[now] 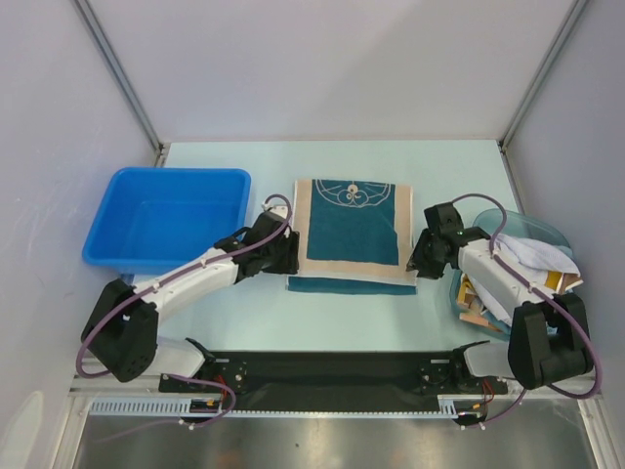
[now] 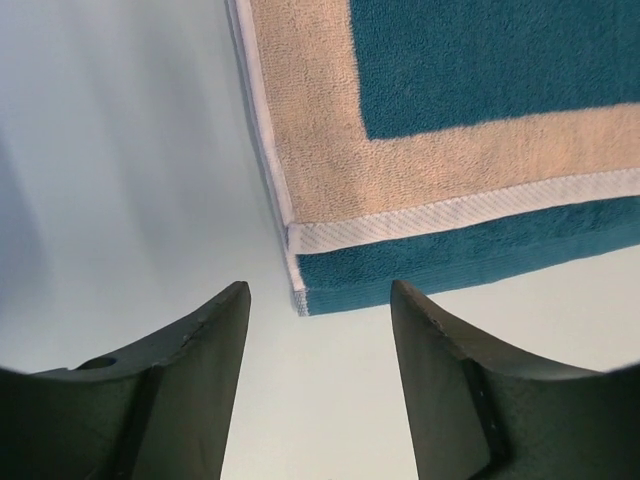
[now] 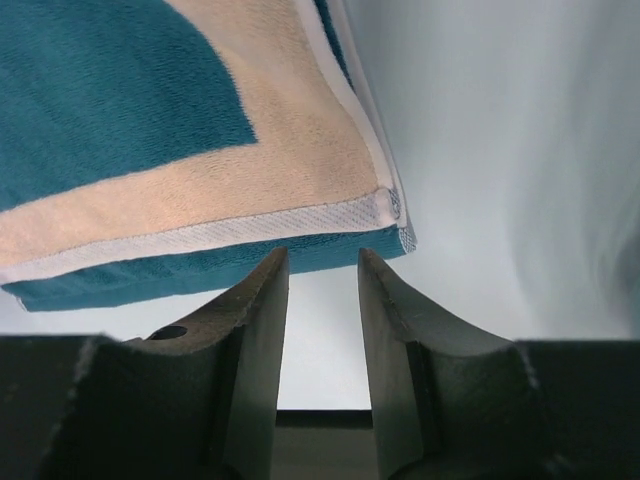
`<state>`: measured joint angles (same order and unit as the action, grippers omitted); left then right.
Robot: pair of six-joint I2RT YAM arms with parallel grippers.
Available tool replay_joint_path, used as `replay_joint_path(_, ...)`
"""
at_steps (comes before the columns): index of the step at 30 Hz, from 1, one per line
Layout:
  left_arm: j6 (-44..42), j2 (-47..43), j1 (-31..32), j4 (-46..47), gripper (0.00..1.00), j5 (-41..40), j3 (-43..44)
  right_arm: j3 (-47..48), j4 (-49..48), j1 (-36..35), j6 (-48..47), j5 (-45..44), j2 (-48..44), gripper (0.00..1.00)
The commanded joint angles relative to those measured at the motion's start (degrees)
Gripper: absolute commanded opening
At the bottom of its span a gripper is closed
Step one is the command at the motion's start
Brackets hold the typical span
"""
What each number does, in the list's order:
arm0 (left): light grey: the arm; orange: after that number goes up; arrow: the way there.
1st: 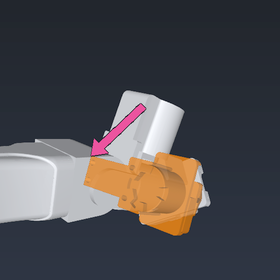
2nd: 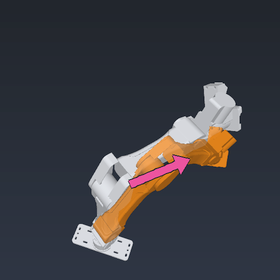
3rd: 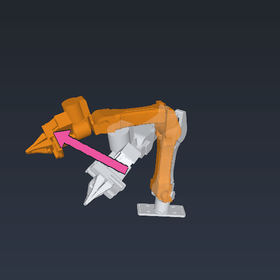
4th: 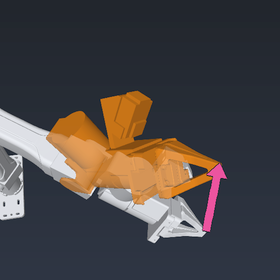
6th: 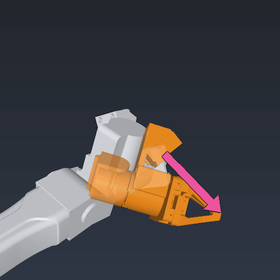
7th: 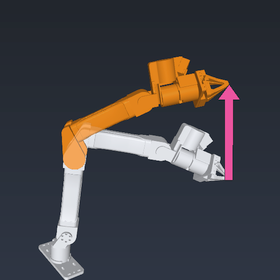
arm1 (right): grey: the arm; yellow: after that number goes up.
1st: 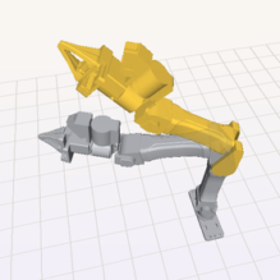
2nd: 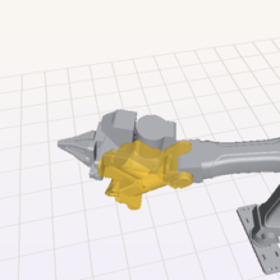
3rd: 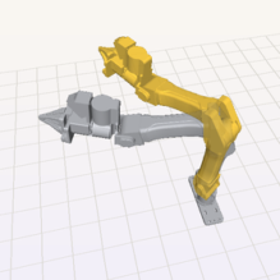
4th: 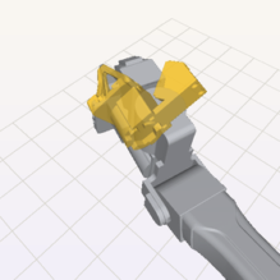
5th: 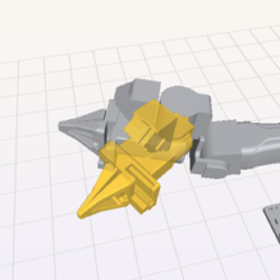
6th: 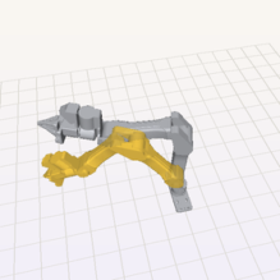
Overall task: Fold and stack the towels
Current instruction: Fold the towel
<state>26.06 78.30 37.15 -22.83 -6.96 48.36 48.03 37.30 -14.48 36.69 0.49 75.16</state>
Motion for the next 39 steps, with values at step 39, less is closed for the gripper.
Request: replay_joint_path(39, 8.57, 9.41, -1.11, 10.26, 0.36, -0.25, -3.80, -8.39, -9.97, -4.76, 8.49, -12.00, 2.80, 0.22)
